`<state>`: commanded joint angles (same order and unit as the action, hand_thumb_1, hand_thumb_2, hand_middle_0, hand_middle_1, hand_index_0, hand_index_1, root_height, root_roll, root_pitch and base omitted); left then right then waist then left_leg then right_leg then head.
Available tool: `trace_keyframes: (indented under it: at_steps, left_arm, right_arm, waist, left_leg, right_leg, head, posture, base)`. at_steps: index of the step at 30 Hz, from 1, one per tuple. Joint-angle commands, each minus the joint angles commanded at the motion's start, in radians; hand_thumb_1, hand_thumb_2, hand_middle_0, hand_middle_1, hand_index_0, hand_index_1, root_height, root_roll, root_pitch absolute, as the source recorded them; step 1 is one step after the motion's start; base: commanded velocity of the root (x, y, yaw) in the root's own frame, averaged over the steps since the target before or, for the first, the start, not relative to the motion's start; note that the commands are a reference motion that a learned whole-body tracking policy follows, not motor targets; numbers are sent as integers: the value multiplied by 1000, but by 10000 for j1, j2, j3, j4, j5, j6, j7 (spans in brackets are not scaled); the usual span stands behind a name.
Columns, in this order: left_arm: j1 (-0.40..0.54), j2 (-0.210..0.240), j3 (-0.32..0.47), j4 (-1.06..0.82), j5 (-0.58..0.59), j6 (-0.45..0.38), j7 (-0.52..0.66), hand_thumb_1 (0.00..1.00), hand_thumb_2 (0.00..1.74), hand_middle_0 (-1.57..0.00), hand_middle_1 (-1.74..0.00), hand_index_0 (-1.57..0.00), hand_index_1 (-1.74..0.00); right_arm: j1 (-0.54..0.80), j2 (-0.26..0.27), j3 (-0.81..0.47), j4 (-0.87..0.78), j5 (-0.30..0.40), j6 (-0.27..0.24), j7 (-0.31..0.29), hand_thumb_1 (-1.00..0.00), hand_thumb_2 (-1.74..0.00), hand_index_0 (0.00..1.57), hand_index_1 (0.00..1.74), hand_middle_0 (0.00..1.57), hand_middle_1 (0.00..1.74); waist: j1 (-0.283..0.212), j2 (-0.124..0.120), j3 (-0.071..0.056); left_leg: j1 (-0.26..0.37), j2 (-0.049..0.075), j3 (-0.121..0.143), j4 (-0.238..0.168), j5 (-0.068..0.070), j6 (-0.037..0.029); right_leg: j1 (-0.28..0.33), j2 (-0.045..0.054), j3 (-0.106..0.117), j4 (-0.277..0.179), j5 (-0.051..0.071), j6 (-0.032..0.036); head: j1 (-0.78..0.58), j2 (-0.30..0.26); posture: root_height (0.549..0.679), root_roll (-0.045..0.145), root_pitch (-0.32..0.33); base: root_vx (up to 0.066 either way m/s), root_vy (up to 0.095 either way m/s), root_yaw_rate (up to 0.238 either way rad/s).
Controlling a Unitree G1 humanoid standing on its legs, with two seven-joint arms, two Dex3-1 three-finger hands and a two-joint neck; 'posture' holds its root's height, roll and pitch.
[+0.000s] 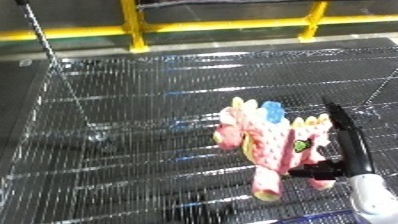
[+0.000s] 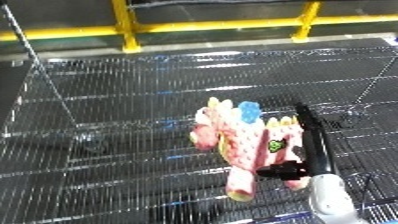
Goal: Pick up the object and place it into the box
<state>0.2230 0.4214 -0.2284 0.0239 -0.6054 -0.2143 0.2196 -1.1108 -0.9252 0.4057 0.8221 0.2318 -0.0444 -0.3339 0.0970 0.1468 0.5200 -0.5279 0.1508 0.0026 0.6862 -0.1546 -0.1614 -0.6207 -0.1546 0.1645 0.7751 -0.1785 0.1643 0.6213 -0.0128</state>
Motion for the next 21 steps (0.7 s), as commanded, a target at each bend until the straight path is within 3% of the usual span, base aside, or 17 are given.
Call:
trace_keyframes:
  at_steps: [9, 18, 21]
  left_arm:
    - [235, 180, -216, -132, -331, -75, -233, 1000, 1740, -1570, -1740, -1570, -1740]
    - [424, 173, -255, -162, -552, -57, -283, 1000, 1740, -1570, -1740, -1570, -1740]
    - [455, 139, -241, -213, -557, -60, -230, 1000, 1740, -1570, -1740, -1570, -1740]
  right_arm:
    - [-1704, -14, 1848, 2120, -658, 168, 823, 0, 0, 0, 0, 0, 0]
    - [-1903, 411, 2603, 2895, -991, 448, 1626, 0, 0, 0, 0, 0, 0]
    - [-1728, 543, 2537, 3065, -971, 535, 1741, -150, -261, 235, 261, 235, 261]
  waist:
    - [292, 335, 0]
    - [510, 488, 0]
    - [536, 507, 0]
  left_leg:
    - [-444, -59, -170, -93, 215, -126]
    - [-628, -77, -289, -163, 301, -160]
    - [-652, -72, -317, -188, 317, -167]
  right_leg:
    - [-359, -58, -93, 63, -34, -40]
    - [-466, -72, -229, 102, -53, -65]
    - [-458, -70, -259, 94, -66, -70]
  head:
    - [331, -26]
    - [555, -21]
    - [493, -179]
  posture:
    - [618, 64, 66]
    - [618, 61, 78]
    - [618, 61, 80]
  base:
    - [-4, -10, 78]
    - [-2, -12, 36]
    - [-1, -9, 33]
